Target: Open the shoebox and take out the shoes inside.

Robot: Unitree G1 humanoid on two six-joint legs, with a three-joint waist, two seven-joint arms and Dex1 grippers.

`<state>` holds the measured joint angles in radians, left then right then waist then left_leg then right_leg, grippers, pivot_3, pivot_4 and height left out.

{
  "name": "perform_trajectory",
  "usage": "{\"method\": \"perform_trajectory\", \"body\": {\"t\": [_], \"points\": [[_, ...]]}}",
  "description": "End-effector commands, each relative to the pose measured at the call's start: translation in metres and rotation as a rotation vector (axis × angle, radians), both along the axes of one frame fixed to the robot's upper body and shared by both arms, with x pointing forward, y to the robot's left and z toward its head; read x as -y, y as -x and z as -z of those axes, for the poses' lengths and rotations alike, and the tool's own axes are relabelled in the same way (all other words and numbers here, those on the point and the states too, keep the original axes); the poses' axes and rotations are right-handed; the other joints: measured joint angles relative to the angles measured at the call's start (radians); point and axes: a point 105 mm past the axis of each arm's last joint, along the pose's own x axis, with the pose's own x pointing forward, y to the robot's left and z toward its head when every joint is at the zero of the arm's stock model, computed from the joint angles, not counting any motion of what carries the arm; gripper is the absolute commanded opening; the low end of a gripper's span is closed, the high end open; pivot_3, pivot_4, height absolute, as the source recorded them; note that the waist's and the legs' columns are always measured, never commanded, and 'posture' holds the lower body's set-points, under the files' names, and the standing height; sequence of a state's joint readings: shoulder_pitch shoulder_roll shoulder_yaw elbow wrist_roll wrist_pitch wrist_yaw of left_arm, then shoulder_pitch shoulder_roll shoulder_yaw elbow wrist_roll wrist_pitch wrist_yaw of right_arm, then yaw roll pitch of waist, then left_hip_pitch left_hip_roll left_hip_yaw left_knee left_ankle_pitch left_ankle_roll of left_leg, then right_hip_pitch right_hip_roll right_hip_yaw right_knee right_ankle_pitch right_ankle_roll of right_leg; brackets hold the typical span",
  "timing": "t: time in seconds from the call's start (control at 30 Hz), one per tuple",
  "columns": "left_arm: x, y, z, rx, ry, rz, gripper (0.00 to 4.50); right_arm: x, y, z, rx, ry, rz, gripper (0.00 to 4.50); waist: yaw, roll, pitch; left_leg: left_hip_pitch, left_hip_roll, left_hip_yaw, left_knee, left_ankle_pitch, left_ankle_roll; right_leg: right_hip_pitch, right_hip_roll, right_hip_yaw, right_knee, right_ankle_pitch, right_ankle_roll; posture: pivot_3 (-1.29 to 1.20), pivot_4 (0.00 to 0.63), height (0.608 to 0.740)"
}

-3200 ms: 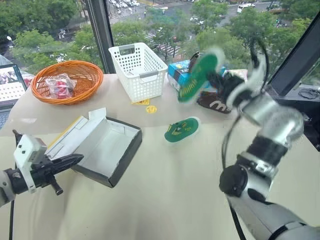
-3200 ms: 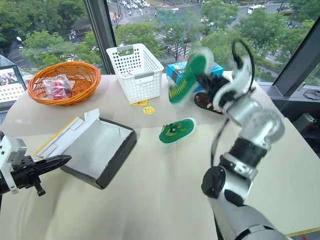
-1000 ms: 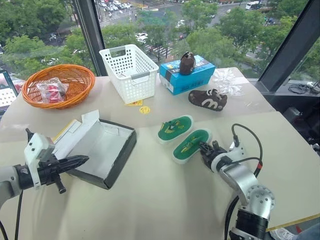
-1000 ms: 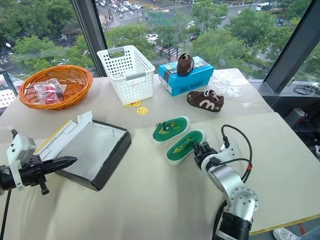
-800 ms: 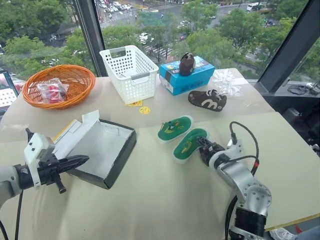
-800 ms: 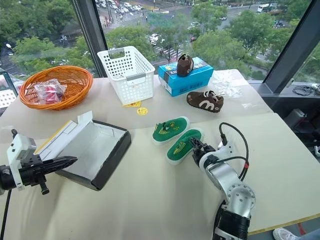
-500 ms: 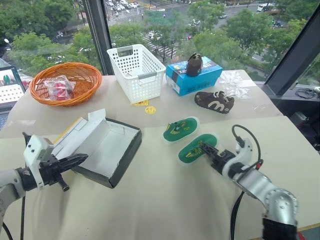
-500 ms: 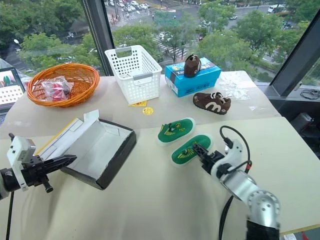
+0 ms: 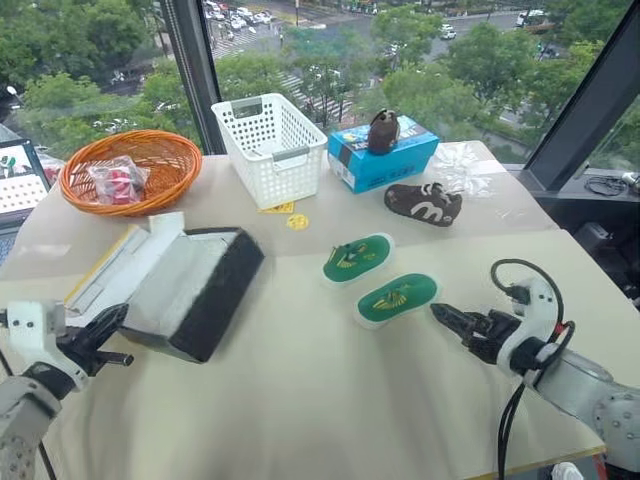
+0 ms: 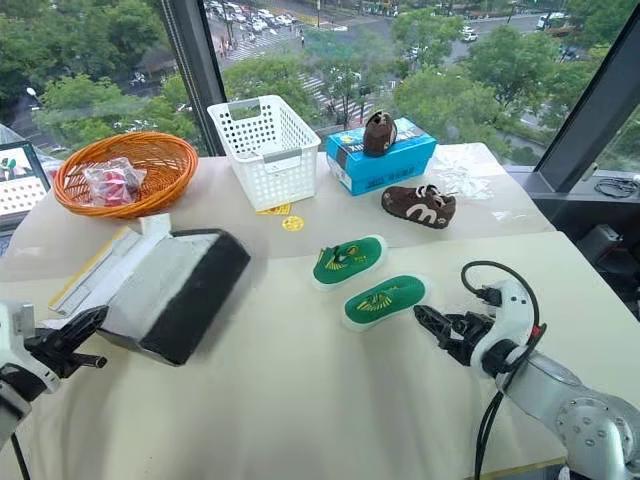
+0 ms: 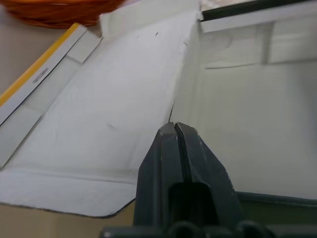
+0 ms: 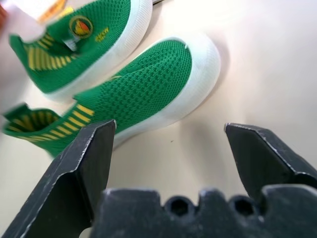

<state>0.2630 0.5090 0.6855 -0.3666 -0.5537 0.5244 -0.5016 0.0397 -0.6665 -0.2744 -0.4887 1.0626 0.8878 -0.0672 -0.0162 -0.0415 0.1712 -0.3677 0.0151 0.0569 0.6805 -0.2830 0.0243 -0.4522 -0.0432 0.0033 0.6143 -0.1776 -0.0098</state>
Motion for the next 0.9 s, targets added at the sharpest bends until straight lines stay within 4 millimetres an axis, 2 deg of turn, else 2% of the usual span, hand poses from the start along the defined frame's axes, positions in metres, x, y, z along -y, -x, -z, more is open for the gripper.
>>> {"method": "perform_trajectory", "body": {"t": [0.03, 0.1, 0.17, 0.23, 0.33, 0.57, 0.7, 0.8, 0.9], "points": [[0.003, 0.012, 0.011, -0.001, -0.067, -0.075, 0.00, 0.011, -0.003, -0.008, 0.168, 0.371, 0.072, 4.21, 0.003, 0.003, -0.003, 0.000, -0.001, 0.001, 0.000, 0.000, 0.000, 0.000, -0.001, 0.001, 0.000, 0.000, 0.000, 0.00, 0.150, 0.736], [0.003, 0.015, 0.012, 0.008, -0.073, -0.104, 0.00, 0.012, 0.001, -0.002, 0.201, 0.481, 0.103, 4.21, 0.007, 0.002, -0.008, -0.001, -0.001, 0.003, 0.000, -0.001, 0.001, -0.002, -0.001, 0.003, -0.002, 0.000, 0.002, 0.00, 0.150, 0.736], [0.007, 0.013, 0.006, 0.046, -0.069, -0.105, 0.00, 0.002, 0.009, 0.013, 0.235, 0.642, 0.073, 4.21, 0.012, 0.001, -0.012, -0.001, -0.001, 0.003, 0.000, -0.001, 0.002, -0.004, -0.001, 0.006, -0.002, 0.000, 0.003, 0.00, 0.150, 0.736], [0.015, 0.008, -0.004, 0.083, -0.061, -0.082, 0.00, -0.003, 0.014, 0.022, 0.266, 0.726, 0.076, 4.21, 0.019, -0.002, -0.014, -0.001, -0.001, 0.003, 0.000, -0.001, 0.002, -0.004, -0.001, 0.007, -0.002, 0.000, 0.003, 0.00, 0.150, 0.736], [0.032, -0.004, -0.027, 0.155, -0.057, -0.040, 0.00, 0.004, 0.014, 0.028, 0.274, 0.823, 0.125, 4.21, 0.023, -0.008, -0.018, -0.001, -0.001, 0.004, 0.002, -0.001, 0.002, -0.004, 0.000, 0.006, -0.001, 0.000, 0.002, 0.00, 0.150, 0.736], [0.054, -0.026, -0.076, 0.278, -0.085, 0.055, 0.00, 0.012, 0.012, 0.039, 0.249, 0.827, 0.146, 4.21, 0.019, -0.011, -0.020, 0.000, -0.001, 0.006, 0.005, 0.001, 0.005, -0.002, 0.000, 0.008, -0.001, -0.002, 0.000, 0.00, 0.150, 0.736], [0.063, -0.029, -0.092, 0.310, -0.087, 0.082, 0.00, 0.013, 0.013, 0.044, 0.244, 0.842, 0.145, 4.21, 0.016, -0.012, -0.021, 0.002, -0.001, 0.006, 0.006, 0.001, 0.005, -0.002, 0.001, 0.008, -0.001, 0.000, 0.001, 0.00, 0.150, 0.736], [0.058, -0.022, -0.097, 0.321, -0.094, 0.054, 0.00, 0.018, 0.014, 0.049, 0.235, 0.861, 0.145, 4.21, 0.010, -0.012, -0.021, 0.002, -0.001, 0.007, 0.006, -0.001, 0.006, -0.002, 0.001, 0.009, -0.001, 0.002, 0.004, 0.00, 0.150, 0.736], [0.040, -0.009, -0.095, 0.309, -0.069, -0.027, 0.00, 0.021, 0.015, 0.054, 0.230, 0.876, 0.139, 4.21, 0.006, -0.012, -0.022, 0.001, -0.002, 0.006, 0.006, -0.001, 0.007, -0.003, 0.001, 0.009, -0.002, 0.002, 0.004, 0.00, 0.150, 0.736]]}}
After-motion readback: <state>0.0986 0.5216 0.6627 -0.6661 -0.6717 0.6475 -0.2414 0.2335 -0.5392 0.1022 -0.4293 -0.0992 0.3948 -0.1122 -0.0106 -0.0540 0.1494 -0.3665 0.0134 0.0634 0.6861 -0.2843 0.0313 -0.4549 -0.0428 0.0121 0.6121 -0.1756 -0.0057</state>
